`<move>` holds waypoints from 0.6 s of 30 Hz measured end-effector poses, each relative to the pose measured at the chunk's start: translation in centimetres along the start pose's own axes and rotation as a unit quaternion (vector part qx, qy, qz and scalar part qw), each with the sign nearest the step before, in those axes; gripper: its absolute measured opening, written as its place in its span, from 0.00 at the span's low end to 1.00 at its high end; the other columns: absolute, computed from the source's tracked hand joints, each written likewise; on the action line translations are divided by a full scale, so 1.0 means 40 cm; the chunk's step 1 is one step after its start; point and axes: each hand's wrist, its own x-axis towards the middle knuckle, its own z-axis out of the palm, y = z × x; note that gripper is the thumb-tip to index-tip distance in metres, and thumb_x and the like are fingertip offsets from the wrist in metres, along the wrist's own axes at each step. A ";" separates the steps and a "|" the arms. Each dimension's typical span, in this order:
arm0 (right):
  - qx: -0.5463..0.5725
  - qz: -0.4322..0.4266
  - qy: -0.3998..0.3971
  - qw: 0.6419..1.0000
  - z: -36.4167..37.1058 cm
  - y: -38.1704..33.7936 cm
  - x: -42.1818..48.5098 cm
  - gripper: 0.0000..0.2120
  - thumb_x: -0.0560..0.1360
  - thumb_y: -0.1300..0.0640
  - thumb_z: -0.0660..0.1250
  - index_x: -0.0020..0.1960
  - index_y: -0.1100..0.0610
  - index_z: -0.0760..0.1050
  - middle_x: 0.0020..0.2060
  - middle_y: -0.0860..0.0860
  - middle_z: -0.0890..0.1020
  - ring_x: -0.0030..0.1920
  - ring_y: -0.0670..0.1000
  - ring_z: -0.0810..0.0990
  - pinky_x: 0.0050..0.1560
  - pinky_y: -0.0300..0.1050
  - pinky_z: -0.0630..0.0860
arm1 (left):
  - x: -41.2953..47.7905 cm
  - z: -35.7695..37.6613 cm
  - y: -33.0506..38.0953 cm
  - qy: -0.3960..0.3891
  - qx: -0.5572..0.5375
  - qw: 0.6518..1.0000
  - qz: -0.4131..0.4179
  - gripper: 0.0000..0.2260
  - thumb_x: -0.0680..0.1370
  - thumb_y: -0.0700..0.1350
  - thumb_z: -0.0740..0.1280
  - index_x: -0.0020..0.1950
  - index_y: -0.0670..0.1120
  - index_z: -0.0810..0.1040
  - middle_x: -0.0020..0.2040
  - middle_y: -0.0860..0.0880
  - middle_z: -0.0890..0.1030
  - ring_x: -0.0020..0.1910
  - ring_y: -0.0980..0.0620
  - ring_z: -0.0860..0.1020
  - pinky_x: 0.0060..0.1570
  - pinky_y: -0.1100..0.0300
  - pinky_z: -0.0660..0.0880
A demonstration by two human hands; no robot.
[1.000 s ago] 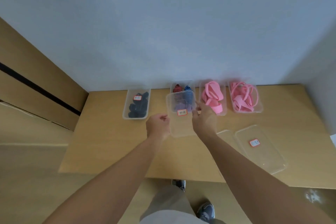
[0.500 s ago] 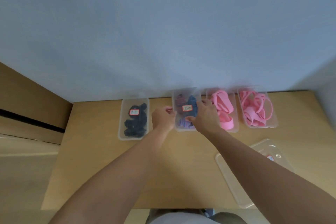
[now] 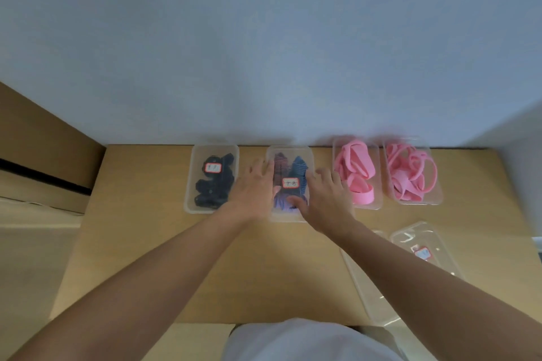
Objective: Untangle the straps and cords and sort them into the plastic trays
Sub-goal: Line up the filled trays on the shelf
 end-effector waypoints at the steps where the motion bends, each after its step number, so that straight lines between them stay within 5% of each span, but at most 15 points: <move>1: -0.015 -0.005 0.013 1.000 0.001 -0.001 0.005 0.34 0.77 0.33 0.59 0.71 0.57 0.69 0.66 0.56 0.74 0.63 0.58 0.73 0.61 0.54 0.72 | 0.005 0.003 0.002 0.002 0.005 1.000 0.000 0.30 0.84 0.54 0.61 0.82 0.46 0.54 0.75 0.44 0.62 0.70 0.41 0.68 0.66 0.45 0.73; 6: -0.021 -0.032 0.004 0.999 0.011 -0.006 0.059 0.30 0.83 0.46 0.53 0.78 0.63 0.61 0.80 0.59 0.58 0.79 0.60 0.57 0.75 0.59 0.61 | 0.028 0.005 0.002 0.026 0.037 0.999 -0.019 0.29 0.85 0.55 0.56 0.82 0.43 0.52 0.81 0.44 0.55 0.71 0.39 0.66 0.70 0.44 0.68; 9: 0.008 -0.044 0.014 0.999 0.015 -0.020 0.080 0.28 0.80 0.47 0.52 0.75 0.62 0.64 0.79 0.61 0.61 0.79 0.62 0.58 0.72 0.62 0.64 | 0.031 0.010 0.002 0.021 0.049 0.998 -0.016 0.29 0.86 0.53 0.56 0.83 0.42 0.52 0.84 0.46 0.46 0.74 0.39 0.63 0.71 0.42 0.66; 15: -0.002 -0.060 0.047 0.997 0.021 -0.024 0.080 0.29 0.79 0.37 0.60 0.71 0.56 0.72 0.68 0.63 0.73 0.66 0.66 0.72 0.64 0.62 0.69 | 0.002 0.008 -0.015 0.030 0.034 0.998 0.043 0.30 0.84 0.49 0.60 0.82 0.41 0.53 0.83 0.46 0.47 0.79 0.43 0.57 0.74 0.43 0.66; 18: -0.002 -0.077 0.048 0.996 0.028 -0.018 0.079 0.28 0.79 0.38 0.57 0.67 0.59 0.73 0.74 0.62 0.68 0.74 0.65 0.66 0.68 0.63 0.67 | -0.006 -0.009 -0.023 -0.014 -0.012 0.998 0.064 0.40 0.80 0.59 0.63 0.83 0.42 0.49 0.84 0.49 0.42 0.82 0.45 0.50 0.78 0.43 0.60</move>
